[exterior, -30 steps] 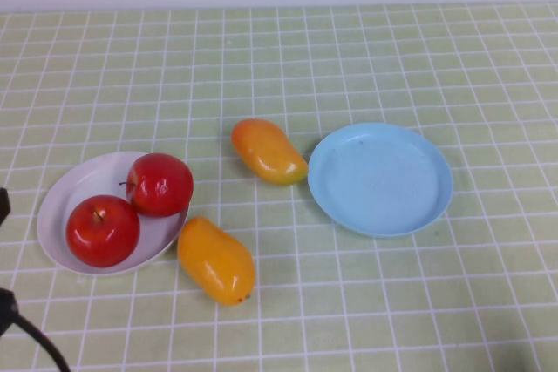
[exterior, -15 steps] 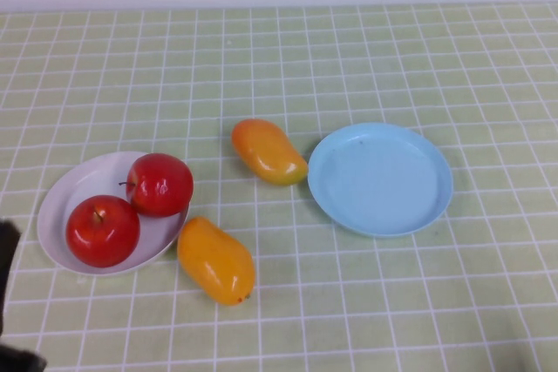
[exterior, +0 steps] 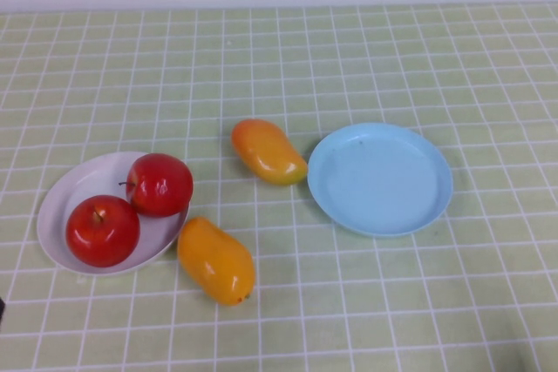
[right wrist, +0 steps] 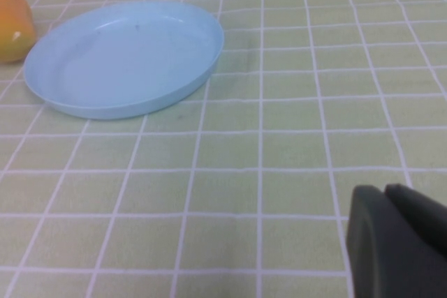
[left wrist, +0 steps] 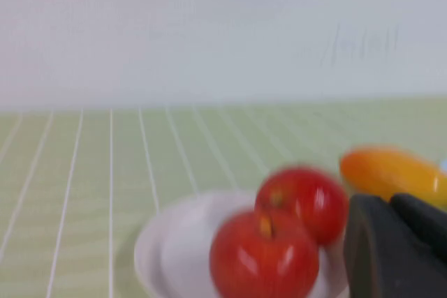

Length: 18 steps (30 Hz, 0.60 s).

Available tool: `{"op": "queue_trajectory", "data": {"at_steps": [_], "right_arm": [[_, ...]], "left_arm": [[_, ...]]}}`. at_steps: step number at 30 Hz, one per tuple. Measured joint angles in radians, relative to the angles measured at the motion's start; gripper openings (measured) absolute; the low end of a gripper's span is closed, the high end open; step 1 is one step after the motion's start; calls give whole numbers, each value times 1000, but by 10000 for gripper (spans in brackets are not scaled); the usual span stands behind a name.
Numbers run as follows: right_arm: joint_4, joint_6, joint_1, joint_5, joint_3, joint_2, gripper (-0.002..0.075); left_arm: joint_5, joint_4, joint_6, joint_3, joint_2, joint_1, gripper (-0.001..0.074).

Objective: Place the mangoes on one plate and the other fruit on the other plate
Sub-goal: Put another type of fruit in the right plate

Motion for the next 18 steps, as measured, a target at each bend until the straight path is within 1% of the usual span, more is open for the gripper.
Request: {"op": "queue_trajectory", "data": {"at_steps": [10,12,18], "right_arm": [[0,0,0,0,0,0,-16],[0,0,0,0,0,0,-16],[0,0,0,0,0,0,-16]], "left_arm": [[307,0,0,1,-1,0,4],[333,0,0,1,-1,0,4],[337,0,0,1,-2,0,4]]}}
